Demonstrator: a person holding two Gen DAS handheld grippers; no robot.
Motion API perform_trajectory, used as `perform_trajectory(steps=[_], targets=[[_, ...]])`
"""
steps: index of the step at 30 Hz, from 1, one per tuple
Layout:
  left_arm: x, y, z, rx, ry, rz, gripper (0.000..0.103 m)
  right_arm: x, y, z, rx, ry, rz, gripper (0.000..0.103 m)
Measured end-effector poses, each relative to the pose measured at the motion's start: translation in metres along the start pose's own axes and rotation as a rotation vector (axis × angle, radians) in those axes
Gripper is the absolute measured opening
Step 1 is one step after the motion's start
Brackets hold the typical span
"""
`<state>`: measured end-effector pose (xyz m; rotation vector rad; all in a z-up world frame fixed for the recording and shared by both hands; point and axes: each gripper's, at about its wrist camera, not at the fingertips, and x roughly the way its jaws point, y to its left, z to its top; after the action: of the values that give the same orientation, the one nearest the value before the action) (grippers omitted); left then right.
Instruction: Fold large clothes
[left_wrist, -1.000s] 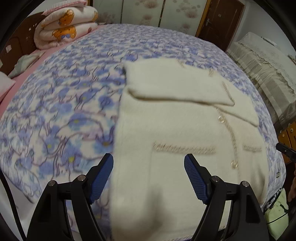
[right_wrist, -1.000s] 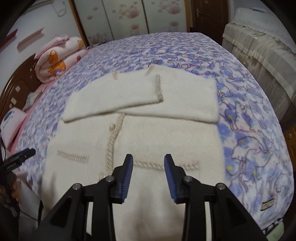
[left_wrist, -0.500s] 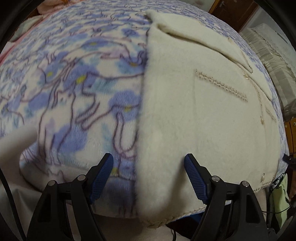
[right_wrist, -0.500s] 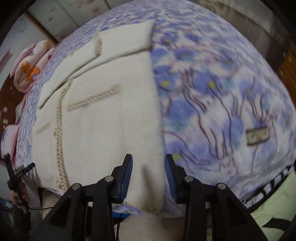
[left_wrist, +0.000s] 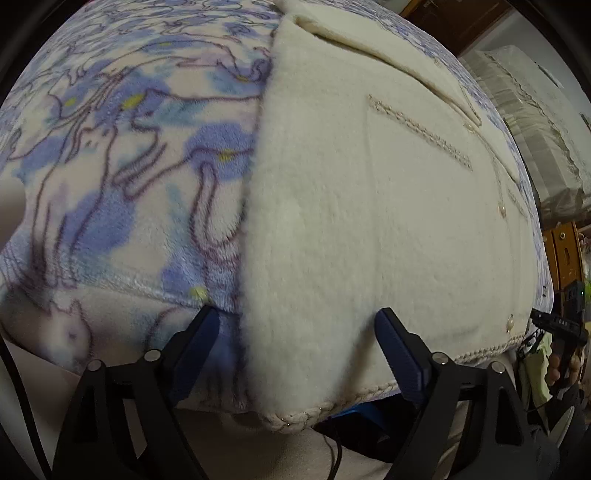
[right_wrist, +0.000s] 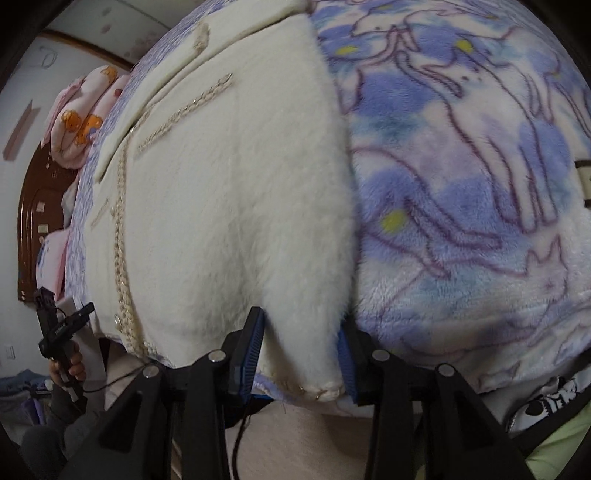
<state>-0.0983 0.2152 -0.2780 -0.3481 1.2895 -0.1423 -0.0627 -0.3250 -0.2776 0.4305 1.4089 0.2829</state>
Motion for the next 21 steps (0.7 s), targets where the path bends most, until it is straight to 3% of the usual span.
perform_trajectory(steps=[5, 8, 10, 12, 13, 15, 19, 21], targets=[[0.01, -0.008, -0.003, 0.031, -0.007, 0.014, 0.095, 0.008, -0.007, 0.004, 0.044, 0.005, 0.026, 0.04], [0.015, -0.02, -0.003, 0.051, -0.01, 0.049, 0.094, 0.009, -0.003, 0.0, 0.028, -0.019, 0.001, 0.039], [0.014, -0.028, -0.004, 0.074, -0.008, 0.054, 0.083, 0.007, 0.002, -0.001, 0.009, -0.032, -0.024, 0.036], [0.014, -0.038, 0.0, 0.096, 0.009, 0.03, 0.053, 0.004, 0.01, -0.003, -0.023, -0.038, -0.038, 0.021], [0.012, -0.043, -0.001, 0.114, 0.015, 0.035, 0.046, 0.002, 0.016, -0.003, -0.048, -0.041, -0.052, 0.018], [0.009, -0.054, -0.001, 0.143, 0.025, 0.003, 0.013, -0.002, 0.031, -0.004, -0.118, -0.049, -0.097, 0.015], [0.007, -0.086, 0.003, 0.187, 0.011, -0.009, 0.013, -0.012, 0.061, -0.004, -0.242, -0.07, -0.122, 0.014], [-0.001, -0.094, 0.01, 0.145, -0.005, -0.084, 0.012, -0.019, 0.07, 0.0, -0.258, -0.083, -0.1, 0.014]])
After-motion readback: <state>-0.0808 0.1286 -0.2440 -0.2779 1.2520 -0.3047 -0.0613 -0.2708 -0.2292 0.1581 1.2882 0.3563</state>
